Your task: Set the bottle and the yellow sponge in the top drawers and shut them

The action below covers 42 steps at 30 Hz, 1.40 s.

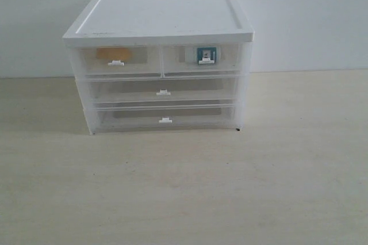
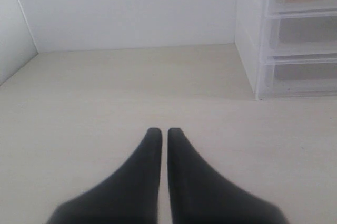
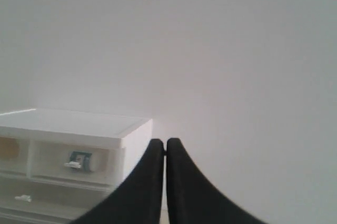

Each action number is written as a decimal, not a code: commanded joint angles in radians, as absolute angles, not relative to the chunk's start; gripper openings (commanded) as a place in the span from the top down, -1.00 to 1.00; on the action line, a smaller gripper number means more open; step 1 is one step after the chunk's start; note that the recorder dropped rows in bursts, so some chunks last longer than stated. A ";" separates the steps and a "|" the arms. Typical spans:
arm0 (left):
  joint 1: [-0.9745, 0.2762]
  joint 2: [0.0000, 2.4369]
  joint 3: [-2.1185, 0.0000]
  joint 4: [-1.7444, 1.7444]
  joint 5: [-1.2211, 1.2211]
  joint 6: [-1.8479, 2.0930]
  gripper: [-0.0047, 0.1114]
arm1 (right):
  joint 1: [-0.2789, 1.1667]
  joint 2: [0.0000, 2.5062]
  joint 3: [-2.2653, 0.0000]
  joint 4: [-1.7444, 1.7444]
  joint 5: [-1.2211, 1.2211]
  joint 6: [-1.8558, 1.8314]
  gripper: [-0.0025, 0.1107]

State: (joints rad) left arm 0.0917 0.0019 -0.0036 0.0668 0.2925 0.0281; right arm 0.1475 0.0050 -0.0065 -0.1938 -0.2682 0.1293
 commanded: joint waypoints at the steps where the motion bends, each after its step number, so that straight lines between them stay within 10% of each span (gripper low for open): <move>1: 0.096 0.000 0.000 0.064 0.292 0.032 0.85 | 0.054 0.000 0.000 -0.173 -0.224 0.092 0.96; 42: 0.096 0.000 0.000 0.064 0.292 0.032 0.85 | 0.081 0.000 0.000 -0.078 0.322 0.019 0.96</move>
State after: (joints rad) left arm 0.0917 0.0019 -0.0036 0.0668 0.2925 0.0281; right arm 0.0803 0.0050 -0.0026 -0.0866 0.3134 -0.0117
